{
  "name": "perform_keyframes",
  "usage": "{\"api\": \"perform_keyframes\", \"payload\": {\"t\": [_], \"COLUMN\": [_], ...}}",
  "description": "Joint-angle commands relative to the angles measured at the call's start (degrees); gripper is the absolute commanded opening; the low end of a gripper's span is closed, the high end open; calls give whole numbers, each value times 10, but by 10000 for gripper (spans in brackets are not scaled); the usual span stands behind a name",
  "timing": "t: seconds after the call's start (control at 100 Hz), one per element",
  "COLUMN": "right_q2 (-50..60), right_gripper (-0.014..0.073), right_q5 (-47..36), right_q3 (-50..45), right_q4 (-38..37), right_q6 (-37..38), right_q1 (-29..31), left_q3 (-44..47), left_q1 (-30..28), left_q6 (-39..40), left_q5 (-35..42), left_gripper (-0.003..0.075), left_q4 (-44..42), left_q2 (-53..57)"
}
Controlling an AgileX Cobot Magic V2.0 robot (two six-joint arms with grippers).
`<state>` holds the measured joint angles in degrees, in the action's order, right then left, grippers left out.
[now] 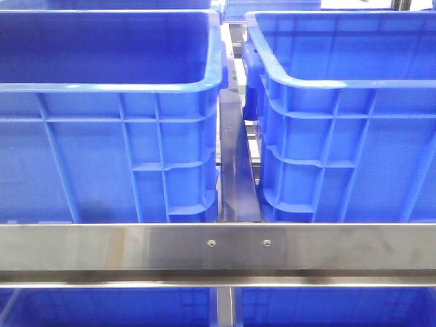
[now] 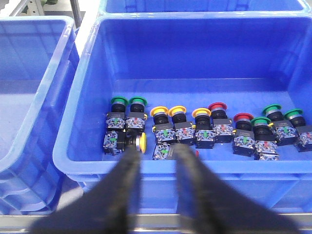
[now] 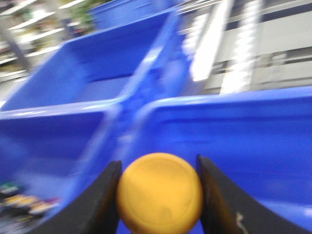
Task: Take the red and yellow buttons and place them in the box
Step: 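Lift the yellow button with the left gripper and pass it to the right gripper, then lower the yellow button into the bin with the right gripper and release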
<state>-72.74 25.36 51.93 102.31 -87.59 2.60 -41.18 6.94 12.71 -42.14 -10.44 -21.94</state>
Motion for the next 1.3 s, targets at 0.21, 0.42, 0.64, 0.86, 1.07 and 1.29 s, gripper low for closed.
{"api": "perform_keyframes", "payload": {"t": [0.21,0.42,0.64,0.86,1.07,1.29], "right_q2": [-29,-114,-196,-269,-316,-337], "right_gripper": [162,162,162,162,162,162], "right_q5": [-63,-64,-81,-95,-91,-82], "right_q3": [33,73,132,199,237,247], "right_q4": [76,76,76,76,76,76], "right_q6": [-121,-180,-217,-231,-231,-231], "right_q1": [81,93,93,93,93,93], "left_q3": [-14,-14,-14,-14,-14,-14], "left_q1": [-1,-1,-1,-1,-1,-1], "left_q6": [6,6,6,6,6,6], "left_q5": [41,41,41,41,41,41], "left_gripper": [-19,-19,-19,-19,-19,-19], "left_q4": [-3,-3,-3,-3,-3,-3], "left_q2": [-5,-5,-5,-5,-5,-5]}}
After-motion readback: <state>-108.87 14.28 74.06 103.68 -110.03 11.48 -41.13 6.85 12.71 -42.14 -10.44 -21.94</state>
